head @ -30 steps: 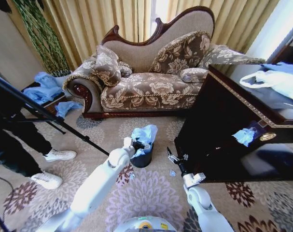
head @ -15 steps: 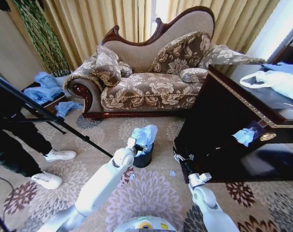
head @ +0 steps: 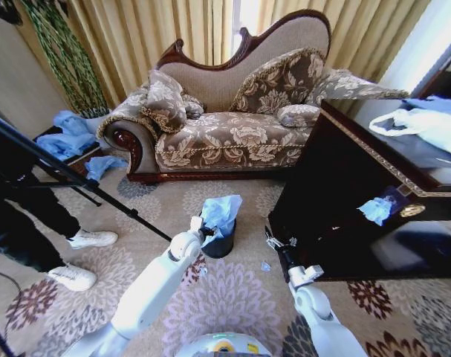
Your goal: Place a garbage bag over the trash bin.
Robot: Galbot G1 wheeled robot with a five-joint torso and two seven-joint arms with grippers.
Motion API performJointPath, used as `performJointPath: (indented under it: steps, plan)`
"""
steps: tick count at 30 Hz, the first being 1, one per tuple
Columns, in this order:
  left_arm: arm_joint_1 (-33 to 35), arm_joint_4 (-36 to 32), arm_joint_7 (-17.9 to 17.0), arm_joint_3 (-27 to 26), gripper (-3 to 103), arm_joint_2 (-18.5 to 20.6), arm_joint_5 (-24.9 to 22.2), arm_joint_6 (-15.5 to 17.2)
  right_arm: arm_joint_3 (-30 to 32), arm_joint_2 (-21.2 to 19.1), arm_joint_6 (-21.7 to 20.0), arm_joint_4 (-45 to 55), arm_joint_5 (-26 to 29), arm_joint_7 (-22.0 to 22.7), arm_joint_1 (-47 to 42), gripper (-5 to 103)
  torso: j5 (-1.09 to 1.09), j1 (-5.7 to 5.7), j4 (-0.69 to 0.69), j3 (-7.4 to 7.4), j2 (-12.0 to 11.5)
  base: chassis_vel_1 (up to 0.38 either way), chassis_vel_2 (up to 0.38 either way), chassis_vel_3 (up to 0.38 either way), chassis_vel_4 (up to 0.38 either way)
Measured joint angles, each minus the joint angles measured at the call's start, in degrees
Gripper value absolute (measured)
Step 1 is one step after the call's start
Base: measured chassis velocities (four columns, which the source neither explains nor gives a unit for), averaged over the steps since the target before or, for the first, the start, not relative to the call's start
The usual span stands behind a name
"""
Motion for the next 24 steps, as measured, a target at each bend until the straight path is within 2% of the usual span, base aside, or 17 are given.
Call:
performJointPath:
  steps: [2, 4, 7, 8, 10, 11, 14, 18, 24]
  plan:
    - [0.9, -1.1, -0.1, -1.1, 39, 0.1, 0.0, -1.0, 0.0, 0.3, 0.2, 0.0, -0.3, 0.0, -0.1, 100, 0.00, -0.01, 0.00, 0.00, 0.0, 0.000, 0.000, 0.000, 0.000]
    - [1.3, -1.5, -0.1, -1.5, 39, 0.2, 0.1, -1.5, -0.1, 0.5, 0.2, 0.0, -0.6, 0.0, -0.2, 100, 0.00, -0.01, 0.01, 0.00, 0.0, 0.000, 0.000, 0.000, 0.000]
    - [2.1, -2.3, -0.1, -2.4, 30, 0.4, 0.2, -3.0, -0.5, 0.9, 0.4, 0.1, -1.2, 0.4, -0.5, 100, 0.00, -0.01, 0.00, 0.00, 0.0, 0.000, 0.000, 0.000, 0.000]
    - [2.9, -2.7, 0.0, -3.3, 22, 0.5, 0.1, -5.5, -0.7, 1.0, 0.4, 0.8, -1.6, 0.8, -0.7, 100, 0.00, -0.01, 0.00, 0.00, 0.0, 0.000, 0.000, 0.000, 0.000]
    - [4.0, -3.1, -0.1, -4.4, 14, 0.4, 0.2, -8.4, -0.6, 1.0, 0.4, 1.4, -1.9, 1.2, -1.0, 100, 0.00, 0.00, 0.00, 0.00, 0.0, 0.000, 0.000, 0.000, 0.000]
    - [4.0, -3.1, -0.1, -4.4, 14, 0.4, 0.2, -8.4, -0.6, 1.0, 0.4, 1.4, -1.9, 1.2, -1.0, 100, 0.00, 0.00, 0.00, 0.00, 0.0, 0.000, 0.000, 0.000, 0.000]
    - [6.4, -4.0, -0.5, -6.2, 3, 0.5, 0.6, -12.8, -0.5, 0.9, 0.4, 2.2, -2.1, 1.5, -1.5, 100, 0.00, -0.01, 0.01, 0.00, 0.0, 0.000, 0.000, 0.000, 0.000]
    - [8.3, -4.6, -1.2, -6.9, 0, 0.5, 0.8, -15.4, -0.3, 0.9, 0.5, 2.3, -2.6, 1.5, -2.0, 100, -0.01, 0.00, 0.00, 0.00, 0.0, 0.000, 0.000, 0.000, 0.000]
    - [9.8, -7.0, -3.9, -7.9, 0, 0.0, 0.9, -16.2, 0.9, 1.2, 0.7, 2.7, -2.9, 1.5, -2.9, 100, 0.02, 0.00, 0.03, 0.00, 0.0, 0.000, 0.000, 0.000, 0.000]
